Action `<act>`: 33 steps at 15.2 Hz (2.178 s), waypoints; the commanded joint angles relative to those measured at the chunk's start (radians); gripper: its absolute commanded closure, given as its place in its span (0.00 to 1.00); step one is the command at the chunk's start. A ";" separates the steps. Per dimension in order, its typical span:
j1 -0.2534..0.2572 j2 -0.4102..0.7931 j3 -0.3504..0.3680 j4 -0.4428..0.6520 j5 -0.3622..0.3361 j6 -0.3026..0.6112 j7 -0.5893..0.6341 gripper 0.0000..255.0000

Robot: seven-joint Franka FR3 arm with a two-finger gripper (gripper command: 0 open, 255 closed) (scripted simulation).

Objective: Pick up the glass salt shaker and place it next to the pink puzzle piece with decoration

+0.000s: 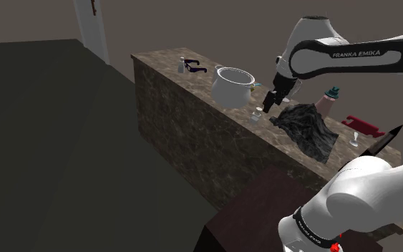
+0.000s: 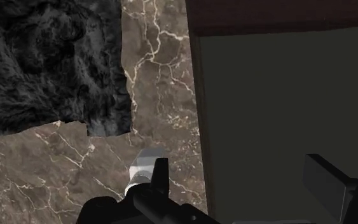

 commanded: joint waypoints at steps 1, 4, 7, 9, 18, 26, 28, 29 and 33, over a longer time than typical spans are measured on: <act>-0.001 0.064 -0.046 0.003 -0.008 0.081 -0.046 0.00; 0.005 0.165 -0.110 0.024 0.002 0.187 -0.118 0.00; 0.020 0.278 -0.173 0.058 0.039 0.288 -0.204 0.00; 0.033 0.359 -0.214 0.089 0.084 0.349 -0.272 0.00; 0.047 0.503 -0.251 0.086 0.176 0.493 -0.359 0.00; 0.047 0.503 -0.251 0.086 0.176 0.493 -0.359 0.00; 0.047 0.503 -0.251 0.086 0.176 0.493 -0.359 1.00; 0.047 0.503 -0.251 0.086 0.176 0.493 -0.359 1.00; 0.047 0.503 -0.251 0.086 0.176 0.493 -0.359 1.00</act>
